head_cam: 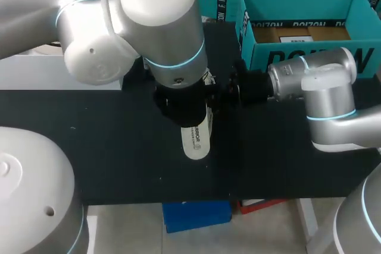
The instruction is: Take the shoe out of the shoebox, open the shoe tongue, remove and reinsert the insole, then place the shoe into the shoebox
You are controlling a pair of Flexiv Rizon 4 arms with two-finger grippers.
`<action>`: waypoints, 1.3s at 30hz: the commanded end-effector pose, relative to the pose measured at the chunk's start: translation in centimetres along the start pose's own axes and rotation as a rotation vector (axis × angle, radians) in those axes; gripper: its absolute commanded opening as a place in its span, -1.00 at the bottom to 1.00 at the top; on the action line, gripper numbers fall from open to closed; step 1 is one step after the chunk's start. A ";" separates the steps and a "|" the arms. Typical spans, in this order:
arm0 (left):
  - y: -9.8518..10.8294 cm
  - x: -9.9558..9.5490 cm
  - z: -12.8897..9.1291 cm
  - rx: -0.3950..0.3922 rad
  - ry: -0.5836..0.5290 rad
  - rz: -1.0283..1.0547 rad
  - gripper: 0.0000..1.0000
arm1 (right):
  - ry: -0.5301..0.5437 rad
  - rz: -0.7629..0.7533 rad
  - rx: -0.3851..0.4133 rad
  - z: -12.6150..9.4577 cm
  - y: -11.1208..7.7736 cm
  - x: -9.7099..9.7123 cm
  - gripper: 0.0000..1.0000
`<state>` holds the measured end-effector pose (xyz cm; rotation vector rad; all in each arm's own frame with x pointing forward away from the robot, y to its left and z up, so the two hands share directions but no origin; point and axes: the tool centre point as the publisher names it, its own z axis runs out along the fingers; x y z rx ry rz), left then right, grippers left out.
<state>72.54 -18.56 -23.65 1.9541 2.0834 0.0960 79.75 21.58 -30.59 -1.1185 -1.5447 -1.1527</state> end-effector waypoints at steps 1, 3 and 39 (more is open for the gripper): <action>-1.0 0.8 0.6 0.004 -0.031 -0.001 1.00 | -0.002 0.001 0.001 0.0 0.0 0.0 -1.00; -1.5 1.0 0.8 0.009 -0.033 -0.004 1.00 | -0.002 0.001 0.001 0.0 0.0 0.0 -1.00; -0.5 7.4 0.8 0.031 -0.908 -0.118 1.00 | -0.002 0.001 0.001 0.0 0.0 0.0 -1.00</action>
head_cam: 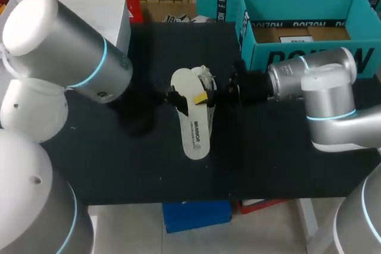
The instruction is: Take the shoe out of the shoebox, open the shoe tongue, remove and reinsert the insole, then place the shoe into the shoebox
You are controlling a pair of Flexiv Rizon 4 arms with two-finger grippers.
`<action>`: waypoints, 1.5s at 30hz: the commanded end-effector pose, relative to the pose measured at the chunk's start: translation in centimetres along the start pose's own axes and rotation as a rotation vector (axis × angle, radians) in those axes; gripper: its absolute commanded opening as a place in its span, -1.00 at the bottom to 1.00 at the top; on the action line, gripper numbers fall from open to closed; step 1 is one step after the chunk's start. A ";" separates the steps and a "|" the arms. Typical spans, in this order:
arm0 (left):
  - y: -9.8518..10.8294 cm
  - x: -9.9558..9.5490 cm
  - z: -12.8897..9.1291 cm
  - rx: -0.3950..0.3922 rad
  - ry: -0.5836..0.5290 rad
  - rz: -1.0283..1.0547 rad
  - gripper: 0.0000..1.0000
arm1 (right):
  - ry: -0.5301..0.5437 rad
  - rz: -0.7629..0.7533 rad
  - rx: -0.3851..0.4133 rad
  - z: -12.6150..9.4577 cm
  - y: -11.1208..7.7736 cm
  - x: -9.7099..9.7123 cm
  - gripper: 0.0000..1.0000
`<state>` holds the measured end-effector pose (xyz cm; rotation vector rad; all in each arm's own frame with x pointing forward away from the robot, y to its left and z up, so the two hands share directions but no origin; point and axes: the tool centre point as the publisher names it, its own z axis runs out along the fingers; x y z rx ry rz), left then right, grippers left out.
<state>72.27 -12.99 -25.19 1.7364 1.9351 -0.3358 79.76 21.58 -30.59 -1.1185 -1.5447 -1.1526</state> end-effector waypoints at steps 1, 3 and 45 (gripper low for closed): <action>-0.1 1.8 -0.4 -0.003 -0.544 -0.010 1.00 | -0.002 0.001 0.001 0.0 0.0 0.0 -1.00; 0.0 2.1 -0.3 -0.003 -0.575 -0.021 1.00 | -0.002 0.001 0.001 0.0 0.0 0.0 -1.00; 2.3 5.5 0.8 -0.061 -0.747 -0.161 1.00 | -0.002 0.001 0.001 0.0 0.0 0.0 -1.00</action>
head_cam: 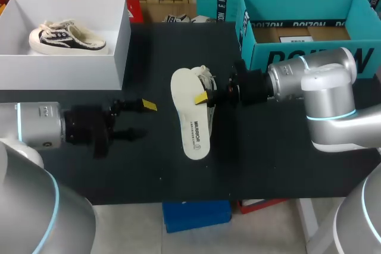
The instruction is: Take the shoe out of the shoebox, open the shoe tongue, remove and reinsert the insole, then place the shoe into the shoebox
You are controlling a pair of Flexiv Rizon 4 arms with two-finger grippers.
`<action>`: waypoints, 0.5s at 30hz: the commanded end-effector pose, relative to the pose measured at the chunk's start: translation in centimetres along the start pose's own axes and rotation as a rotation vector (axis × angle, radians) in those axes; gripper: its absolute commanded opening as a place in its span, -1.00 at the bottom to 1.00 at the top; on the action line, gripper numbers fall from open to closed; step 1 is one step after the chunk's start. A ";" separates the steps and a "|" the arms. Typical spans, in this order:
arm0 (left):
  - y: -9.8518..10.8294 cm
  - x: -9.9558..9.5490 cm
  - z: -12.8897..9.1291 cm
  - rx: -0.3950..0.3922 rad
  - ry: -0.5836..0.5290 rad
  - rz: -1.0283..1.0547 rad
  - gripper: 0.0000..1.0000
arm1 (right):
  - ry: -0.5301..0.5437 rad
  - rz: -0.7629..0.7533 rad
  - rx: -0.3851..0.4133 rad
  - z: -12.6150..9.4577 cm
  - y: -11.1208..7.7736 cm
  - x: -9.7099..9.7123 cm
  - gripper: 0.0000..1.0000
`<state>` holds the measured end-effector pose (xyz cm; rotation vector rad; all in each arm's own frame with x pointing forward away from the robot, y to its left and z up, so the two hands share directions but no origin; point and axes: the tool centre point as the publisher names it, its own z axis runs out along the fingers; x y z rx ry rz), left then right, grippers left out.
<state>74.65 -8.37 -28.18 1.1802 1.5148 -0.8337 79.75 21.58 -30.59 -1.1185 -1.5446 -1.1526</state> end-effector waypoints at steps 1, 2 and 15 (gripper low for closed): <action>-0.2 0.2 0.0 -0.005 -0.018 0.003 1.00 | -0.002 0.001 0.001 0.0 0.0 0.0 -1.00; -0.2 0.2 0.0 -0.005 -0.018 0.003 1.00 | -0.002 0.001 0.001 0.0 0.0 0.0 -1.00; -0.7 -0.1 1.4 -0.053 -0.061 -0.036 1.00 | -0.002 0.001 0.001 0.0 0.0 0.0 -1.00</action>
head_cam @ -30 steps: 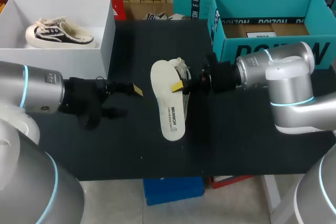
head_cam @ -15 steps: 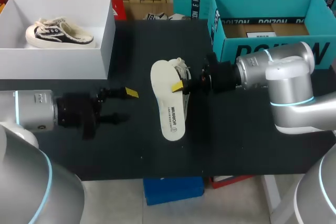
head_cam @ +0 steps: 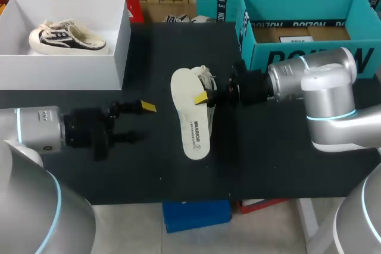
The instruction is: Take the shoe out of the shoebox, open the shoe tongue, remove and reinsert the insole, then place the shoe into the shoebox
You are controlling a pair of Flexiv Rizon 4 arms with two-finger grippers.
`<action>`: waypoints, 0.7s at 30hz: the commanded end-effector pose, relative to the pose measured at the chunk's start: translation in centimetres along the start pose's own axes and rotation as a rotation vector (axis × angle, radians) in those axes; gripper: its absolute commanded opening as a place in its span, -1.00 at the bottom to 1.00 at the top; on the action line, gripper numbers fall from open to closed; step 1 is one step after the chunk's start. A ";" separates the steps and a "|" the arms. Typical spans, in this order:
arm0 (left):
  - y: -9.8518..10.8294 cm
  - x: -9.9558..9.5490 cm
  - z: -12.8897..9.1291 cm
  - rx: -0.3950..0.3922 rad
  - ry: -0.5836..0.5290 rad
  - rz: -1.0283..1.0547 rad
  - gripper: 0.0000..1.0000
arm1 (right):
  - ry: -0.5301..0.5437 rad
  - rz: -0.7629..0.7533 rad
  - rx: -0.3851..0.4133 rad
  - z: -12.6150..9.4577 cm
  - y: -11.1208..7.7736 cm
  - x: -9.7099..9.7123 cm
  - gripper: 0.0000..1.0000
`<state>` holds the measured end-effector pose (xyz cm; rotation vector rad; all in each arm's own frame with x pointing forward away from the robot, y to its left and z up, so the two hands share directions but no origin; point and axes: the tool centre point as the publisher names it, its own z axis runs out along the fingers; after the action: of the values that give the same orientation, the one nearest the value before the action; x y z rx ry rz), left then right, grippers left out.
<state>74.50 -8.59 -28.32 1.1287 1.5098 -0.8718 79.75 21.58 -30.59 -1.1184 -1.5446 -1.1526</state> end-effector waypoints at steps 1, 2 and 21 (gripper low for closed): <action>-0.5 -0.3 1.3 -0.060 -0.034 -0.007 1.00 | -0.002 0.001 0.001 0.0 0.0 0.0 -1.00; -0.4 -0.4 1.4 -0.072 -0.044 -0.013 1.00 | -0.002 0.001 0.001 0.0 0.0 0.0 -1.00; 1.8 -0.1 2.1 -0.273 -0.166 -0.045 1.00 | -0.002 0.001 0.001 0.0 0.0 0.0 -1.00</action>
<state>76.62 -9.47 -28.27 0.8627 1.4795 -0.7897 79.75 21.58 -30.59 -1.1185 -1.5446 -1.1526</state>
